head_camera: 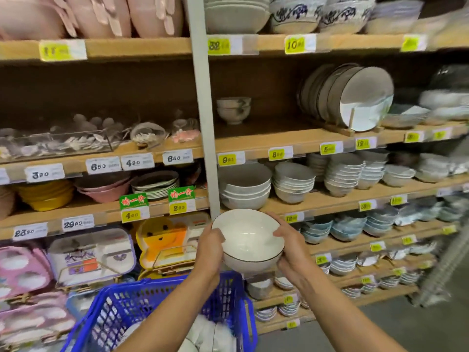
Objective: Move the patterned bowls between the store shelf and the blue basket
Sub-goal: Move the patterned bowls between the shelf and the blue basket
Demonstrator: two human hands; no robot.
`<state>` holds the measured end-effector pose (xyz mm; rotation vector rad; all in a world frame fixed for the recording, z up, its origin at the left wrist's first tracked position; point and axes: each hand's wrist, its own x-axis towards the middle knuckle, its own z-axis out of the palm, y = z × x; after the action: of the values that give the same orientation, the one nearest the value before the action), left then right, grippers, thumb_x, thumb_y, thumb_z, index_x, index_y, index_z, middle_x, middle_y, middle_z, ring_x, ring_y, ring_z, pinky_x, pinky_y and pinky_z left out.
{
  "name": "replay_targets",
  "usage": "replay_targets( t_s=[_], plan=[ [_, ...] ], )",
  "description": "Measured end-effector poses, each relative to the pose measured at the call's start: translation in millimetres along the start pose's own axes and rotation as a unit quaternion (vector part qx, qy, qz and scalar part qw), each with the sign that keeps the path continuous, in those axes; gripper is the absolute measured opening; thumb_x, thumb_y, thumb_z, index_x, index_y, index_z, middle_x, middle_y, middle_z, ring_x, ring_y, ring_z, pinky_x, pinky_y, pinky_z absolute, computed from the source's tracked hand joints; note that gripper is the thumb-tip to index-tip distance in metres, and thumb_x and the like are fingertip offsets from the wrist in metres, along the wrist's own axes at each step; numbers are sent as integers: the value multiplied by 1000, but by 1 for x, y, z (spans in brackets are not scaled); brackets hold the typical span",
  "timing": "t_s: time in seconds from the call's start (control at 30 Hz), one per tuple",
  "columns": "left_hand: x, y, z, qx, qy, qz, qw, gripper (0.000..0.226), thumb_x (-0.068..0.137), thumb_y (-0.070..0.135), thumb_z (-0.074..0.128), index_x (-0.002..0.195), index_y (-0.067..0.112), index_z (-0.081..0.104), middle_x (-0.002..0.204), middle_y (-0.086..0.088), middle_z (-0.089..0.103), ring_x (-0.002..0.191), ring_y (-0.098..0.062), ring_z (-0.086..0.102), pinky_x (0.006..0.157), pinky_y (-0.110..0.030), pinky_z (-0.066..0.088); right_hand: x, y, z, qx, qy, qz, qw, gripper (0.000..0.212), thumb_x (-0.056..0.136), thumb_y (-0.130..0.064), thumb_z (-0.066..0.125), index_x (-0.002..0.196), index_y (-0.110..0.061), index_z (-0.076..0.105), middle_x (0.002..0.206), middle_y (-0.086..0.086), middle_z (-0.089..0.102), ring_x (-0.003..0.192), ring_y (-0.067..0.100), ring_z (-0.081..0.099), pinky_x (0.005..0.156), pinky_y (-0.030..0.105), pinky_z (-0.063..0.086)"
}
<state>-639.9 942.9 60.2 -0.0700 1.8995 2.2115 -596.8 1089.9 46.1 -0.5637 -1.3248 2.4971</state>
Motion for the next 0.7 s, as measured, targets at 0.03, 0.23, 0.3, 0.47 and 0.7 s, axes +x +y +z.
replay_targets(
  t_s=[0.03, 0.23, 0.3, 0.47, 0.7],
  plan=[
    [-3, 4, 17, -8, 1, 6, 1000, 39, 84, 4, 38, 111, 21, 60, 96, 0, 62, 85, -19, 55, 57, -28, 40, 1, -14, -8, 6, 7, -8, 1000, 51, 77, 4, 40, 119, -12, 64, 118, 16, 67, 107, 35, 61, 82, 40, 51],
    [-12, 34, 115, -116, 1, 34, 993, 32, 90, 14, 38, 93, 27, 67, 89, -2, 71, 80, -23, 66, 60, -30, 51, 11, -93, -56, 11, 8, -24, 1000, 52, 75, 3, 38, 110, -21, 69, 103, 8, 72, 97, 32, 64, 64, 34, 55],
    [-13, 42, 141, -124, 0, 30, 992, 31, 91, 19, 38, 100, 28, 66, 99, -3, 69, 90, -26, 63, 73, -40, 53, 17, -120, -68, 9, 0, -38, 999, 52, 75, 2, 38, 108, -24, 68, 109, 9, 69, 103, 34, 62, 67, 36, 56],
    [-8, 68, 189, -143, 2, 34, 989, 33, 92, 21, 38, 111, 19, 65, 111, -11, 67, 98, -33, 61, 82, -45, 52, 33, -178, -76, -23, -13, -64, 998, 51, 78, 1, 39, 115, -23, 64, 110, 6, 65, 102, 31, 60, 79, 43, 54],
    [28, 111, 221, -172, -2, 39, 984, 22, 88, 20, 42, 89, 19, 63, 77, -2, 71, 70, -23, 65, 50, -28, 51, 77, -225, -58, -21, -26, -81, 996, 46, 77, 0, 38, 104, -23, 67, 102, 3, 65, 94, 26, 59, 67, 33, 55]
  ],
)
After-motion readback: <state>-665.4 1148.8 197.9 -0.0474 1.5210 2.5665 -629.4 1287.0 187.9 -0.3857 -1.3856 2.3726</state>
